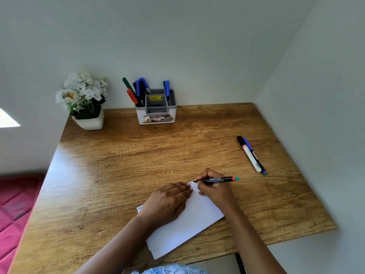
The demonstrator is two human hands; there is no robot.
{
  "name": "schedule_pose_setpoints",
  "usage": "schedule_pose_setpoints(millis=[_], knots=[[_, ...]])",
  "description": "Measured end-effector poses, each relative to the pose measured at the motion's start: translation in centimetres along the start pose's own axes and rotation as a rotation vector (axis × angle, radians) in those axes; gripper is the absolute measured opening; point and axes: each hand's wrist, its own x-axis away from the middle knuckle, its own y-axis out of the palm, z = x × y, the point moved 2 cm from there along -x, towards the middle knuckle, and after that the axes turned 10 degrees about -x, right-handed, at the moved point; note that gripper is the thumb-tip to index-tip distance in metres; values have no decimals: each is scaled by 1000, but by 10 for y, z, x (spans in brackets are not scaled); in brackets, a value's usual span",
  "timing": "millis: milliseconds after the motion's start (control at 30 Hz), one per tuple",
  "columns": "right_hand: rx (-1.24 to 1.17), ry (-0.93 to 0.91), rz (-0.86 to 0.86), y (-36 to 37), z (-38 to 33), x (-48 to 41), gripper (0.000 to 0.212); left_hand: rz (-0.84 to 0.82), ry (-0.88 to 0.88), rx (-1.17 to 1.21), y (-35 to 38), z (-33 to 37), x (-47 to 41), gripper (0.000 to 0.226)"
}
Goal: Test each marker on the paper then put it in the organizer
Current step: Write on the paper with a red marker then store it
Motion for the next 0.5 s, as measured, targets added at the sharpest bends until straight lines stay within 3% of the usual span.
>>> schedule_pose_setpoints(millis=[333, 500], knots=[[3, -11, -9, 3, 2, -2, 22, -22, -9, 8, 2, -1, 1, 35], [38, -10, -3, 4, 2, -3, 10, -26, -19, 9, 1, -2, 0, 35]])
